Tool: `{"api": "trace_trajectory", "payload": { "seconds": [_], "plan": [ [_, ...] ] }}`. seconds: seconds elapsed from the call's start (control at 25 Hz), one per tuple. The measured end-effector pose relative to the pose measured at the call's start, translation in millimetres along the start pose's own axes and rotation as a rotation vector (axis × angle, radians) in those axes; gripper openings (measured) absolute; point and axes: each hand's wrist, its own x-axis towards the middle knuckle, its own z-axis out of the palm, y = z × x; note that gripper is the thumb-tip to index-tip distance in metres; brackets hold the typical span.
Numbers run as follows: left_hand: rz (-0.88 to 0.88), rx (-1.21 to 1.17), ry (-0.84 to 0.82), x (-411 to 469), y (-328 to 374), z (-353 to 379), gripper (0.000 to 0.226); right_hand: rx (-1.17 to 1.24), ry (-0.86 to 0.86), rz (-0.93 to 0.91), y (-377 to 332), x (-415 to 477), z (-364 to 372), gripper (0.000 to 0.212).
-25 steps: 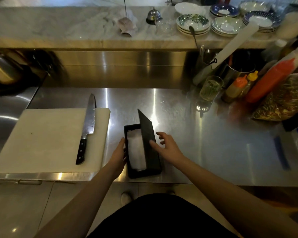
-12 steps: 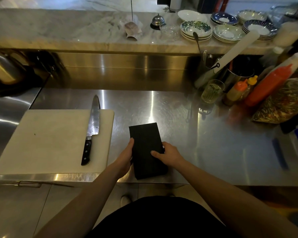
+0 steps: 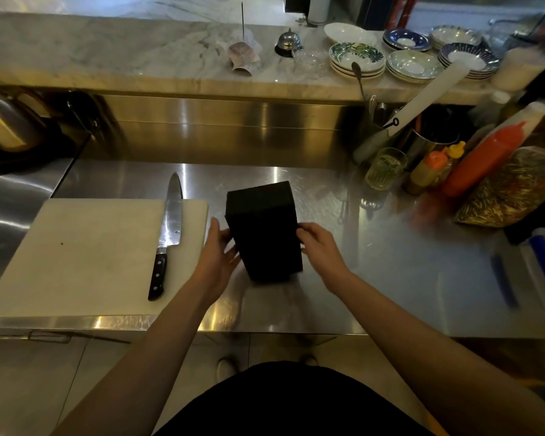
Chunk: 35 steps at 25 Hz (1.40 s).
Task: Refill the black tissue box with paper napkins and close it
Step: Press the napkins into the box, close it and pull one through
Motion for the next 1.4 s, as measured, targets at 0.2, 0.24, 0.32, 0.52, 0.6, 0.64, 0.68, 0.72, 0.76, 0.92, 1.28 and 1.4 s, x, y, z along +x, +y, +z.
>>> {"api": "trace_trajectory", "payload": {
  "seconds": [0.2,0.24,0.32,0.52,0.6,0.64,0.68,0.72,0.76,0.92,1.28,1.4],
  "plan": [
    [0.053,0.064,-0.018,-4.1,8.8,4.2,0.046,0.209,-0.039,0.067,-15.3,-1.1,-4.0,0.037],
    [0.057,0.119,-0.014,-3.8,2.6,3.1,0.039,0.188,-0.057,0.069,-11.3,-3.3,-3.4,0.039],
    [0.089,0.207,-0.01,-3.9,-15.4,-1.5,0.031,0.168,-0.084,0.06,0.7,-9.3,-1.7,0.037],
    [0.09,0.332,-0.013,-9.0,-56.8,-13.5,0.042,0.058,-0.121,0.063,38.0,-21.1,-1.7,0.039],
    [0.1,0.407,-0.033,-7.6,-69.4,-15.7,0.05,-0.03,-0.102,0.053,53.6,-25.4,-2.0,0.047],
    [0.103,0.465,-0.037,-7.3,-74.8,-16.8,0.053,-0.064,-0.09,0.042,59.4,-28.0,-1.6,0.05],
    [0.117,0.525,-0.044,-8.1,-79.7,-17.9,0.057,-0.101,-0.082,0.024,64.0,-30.0,-1.0,0.052],
    [0.145,0.58,-0.061,-8.6,-83.7,-19.2,0.059,-0.161,-0.079,-0.003,66.8,-30.6,0.3,0.054],
    [0.173,0.626,-0.082,-8.9,-87.1,-21.3,0.061,-0.254,-0.078,-0.037,68.3,-29.4,3.5,0.055],
    [0.201,0.715,-0.103,-9.5,-92.6,-23.4,0.057,-0.64,-0.057,-0.108,62.5,-18.0,25.4,0.053],
    [0.218,0.764,-0.104,-14.4,-87.1,-18.5,0.058,-1.052,0.13,-0.068,52.6,6.0,56.0,0.016],
    [0.214,0.763,-0.1,-15.7,-85.9,-19.3,0.062,-0.968,0.123,-0.077,53.1,7.2,58.9,0.012]
  ]
}}
